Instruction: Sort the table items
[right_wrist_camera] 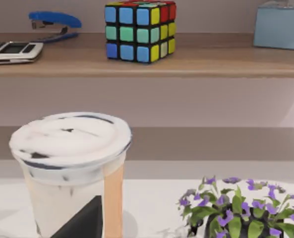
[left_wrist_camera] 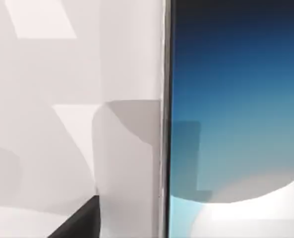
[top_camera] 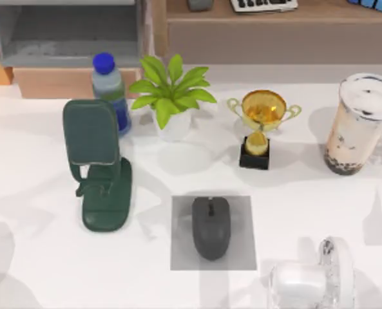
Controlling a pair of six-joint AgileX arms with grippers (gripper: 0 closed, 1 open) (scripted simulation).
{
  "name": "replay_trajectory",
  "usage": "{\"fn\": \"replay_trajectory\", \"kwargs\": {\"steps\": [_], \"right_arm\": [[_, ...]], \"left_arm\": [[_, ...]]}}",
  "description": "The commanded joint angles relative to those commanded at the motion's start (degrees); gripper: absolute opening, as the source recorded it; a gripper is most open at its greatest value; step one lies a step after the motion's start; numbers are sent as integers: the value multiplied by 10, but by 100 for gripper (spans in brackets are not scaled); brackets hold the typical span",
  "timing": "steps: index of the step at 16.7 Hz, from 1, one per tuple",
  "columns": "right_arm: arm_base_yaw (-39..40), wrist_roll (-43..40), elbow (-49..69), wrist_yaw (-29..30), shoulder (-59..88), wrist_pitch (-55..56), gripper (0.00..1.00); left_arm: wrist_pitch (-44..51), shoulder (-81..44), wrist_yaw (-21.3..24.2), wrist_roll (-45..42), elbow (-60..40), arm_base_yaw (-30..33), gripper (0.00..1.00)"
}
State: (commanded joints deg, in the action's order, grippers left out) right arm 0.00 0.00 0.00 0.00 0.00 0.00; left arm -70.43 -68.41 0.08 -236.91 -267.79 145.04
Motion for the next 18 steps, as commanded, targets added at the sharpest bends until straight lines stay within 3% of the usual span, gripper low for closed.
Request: {"fn": "replay_trajectory", "kwargs": {"steps": [5, 18], "right_arm": [[0, 0, 0, 0, 0, 0, 100], [0, 0, 0, 0, 0, 0, 100]], "left_arm": [[12, 6, 0, 0, -8, 0, 100], [12, 6, 0, 0, -8, 0, 2]]}}
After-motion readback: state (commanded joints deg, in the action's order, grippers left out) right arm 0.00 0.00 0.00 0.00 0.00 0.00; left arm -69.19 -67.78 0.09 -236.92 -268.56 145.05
